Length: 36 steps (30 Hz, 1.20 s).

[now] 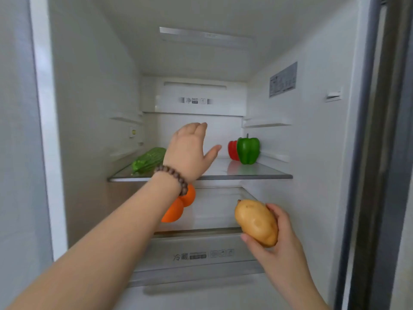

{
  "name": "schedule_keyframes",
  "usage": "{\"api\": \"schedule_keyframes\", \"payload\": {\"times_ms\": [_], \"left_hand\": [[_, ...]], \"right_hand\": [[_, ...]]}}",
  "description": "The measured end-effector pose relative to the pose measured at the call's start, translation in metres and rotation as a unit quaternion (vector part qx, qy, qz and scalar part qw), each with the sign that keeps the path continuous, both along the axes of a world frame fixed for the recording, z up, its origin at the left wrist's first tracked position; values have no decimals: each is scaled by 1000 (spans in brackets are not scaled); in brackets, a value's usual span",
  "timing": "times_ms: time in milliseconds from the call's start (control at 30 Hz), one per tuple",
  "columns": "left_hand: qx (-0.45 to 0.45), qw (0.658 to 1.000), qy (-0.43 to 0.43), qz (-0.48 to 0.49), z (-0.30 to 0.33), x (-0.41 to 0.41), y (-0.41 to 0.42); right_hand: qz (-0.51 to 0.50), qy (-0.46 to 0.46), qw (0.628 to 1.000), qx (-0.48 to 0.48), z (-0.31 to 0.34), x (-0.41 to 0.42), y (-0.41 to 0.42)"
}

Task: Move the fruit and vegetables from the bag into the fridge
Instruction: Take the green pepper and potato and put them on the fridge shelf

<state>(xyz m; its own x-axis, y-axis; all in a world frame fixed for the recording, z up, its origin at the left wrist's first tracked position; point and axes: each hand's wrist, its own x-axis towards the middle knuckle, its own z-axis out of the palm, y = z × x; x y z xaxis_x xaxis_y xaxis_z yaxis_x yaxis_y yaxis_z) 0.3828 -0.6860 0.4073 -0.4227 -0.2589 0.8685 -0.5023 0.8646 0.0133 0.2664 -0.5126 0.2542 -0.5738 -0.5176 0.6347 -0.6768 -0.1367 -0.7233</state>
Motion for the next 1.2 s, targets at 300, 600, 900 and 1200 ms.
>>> {"api": "schedule_keyframes", "payload": {"times_ms": [300, 600, 900, 1200], "left_hand": [[-66, 995, -56, 41, -83, 35, -18], [-96, 990, 101, 29, -99, 18, -23], [-88, 983, 159, 34, -101, 5, -27], [-93, 980, 171, 33, -103, 3, -29]], "right_hand": [[28, 40, 994, -97, 78, 14, -45], [75, 210, 967, 119, 179, -26, -146], [49, 306, 889, 338, 189, -89, -238], [64, 317, 862, 391, 184, -90, -264]]}}
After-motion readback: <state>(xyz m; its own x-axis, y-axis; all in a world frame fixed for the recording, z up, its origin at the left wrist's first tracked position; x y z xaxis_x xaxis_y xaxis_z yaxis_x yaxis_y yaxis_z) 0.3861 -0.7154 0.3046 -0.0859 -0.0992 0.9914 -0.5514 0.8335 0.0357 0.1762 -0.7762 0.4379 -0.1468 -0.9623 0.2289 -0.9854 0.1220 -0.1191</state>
